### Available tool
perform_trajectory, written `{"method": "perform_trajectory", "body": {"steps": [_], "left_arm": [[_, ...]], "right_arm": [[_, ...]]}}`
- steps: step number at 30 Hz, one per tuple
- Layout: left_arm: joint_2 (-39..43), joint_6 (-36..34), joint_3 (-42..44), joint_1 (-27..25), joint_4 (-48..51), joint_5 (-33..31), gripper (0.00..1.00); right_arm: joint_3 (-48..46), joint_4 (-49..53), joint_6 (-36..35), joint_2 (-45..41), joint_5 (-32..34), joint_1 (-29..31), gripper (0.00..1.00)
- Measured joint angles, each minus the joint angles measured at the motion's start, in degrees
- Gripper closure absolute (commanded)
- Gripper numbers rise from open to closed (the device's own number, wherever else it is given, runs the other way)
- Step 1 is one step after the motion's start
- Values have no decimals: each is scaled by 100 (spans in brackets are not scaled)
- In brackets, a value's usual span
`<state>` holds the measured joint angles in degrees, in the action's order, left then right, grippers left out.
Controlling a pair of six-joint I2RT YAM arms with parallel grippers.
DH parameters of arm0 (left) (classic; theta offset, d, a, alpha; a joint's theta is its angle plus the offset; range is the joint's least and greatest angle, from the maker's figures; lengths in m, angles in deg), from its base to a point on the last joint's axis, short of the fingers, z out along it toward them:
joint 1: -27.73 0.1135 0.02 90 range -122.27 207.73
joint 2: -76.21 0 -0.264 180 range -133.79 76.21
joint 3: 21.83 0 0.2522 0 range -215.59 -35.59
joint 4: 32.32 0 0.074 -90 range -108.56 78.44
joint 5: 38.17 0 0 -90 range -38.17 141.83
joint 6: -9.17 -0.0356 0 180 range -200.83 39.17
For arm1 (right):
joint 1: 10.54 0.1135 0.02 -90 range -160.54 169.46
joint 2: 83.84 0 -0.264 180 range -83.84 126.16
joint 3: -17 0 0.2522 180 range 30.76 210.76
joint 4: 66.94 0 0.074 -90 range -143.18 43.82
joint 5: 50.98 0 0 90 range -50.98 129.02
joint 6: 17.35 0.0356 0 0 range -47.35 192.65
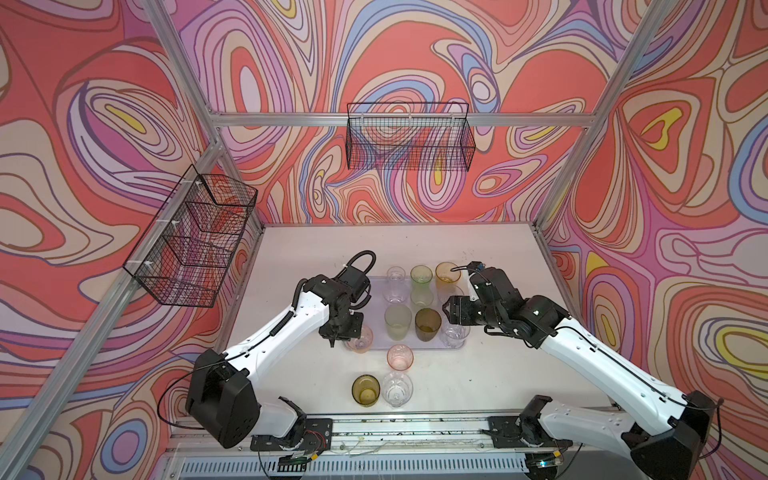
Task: Place the glasses into the tray
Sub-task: 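Lift the frosted pink glass with the left gripper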
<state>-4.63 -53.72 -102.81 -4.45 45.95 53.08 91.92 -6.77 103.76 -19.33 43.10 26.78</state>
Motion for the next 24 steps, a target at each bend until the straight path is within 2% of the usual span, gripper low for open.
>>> {"method": "perform_trajectory", "body": {"steps": [17, 24], "left_arm": [[-892, -452, -811, 518, -127, -15, 98], [-1340, -636, -1287, 708, -181, 9, 98]], "right_arm": [[0, 70, -50, -260, -201, 48, 20], [2, 74, -107, -260, -238, 291, 19]]}}
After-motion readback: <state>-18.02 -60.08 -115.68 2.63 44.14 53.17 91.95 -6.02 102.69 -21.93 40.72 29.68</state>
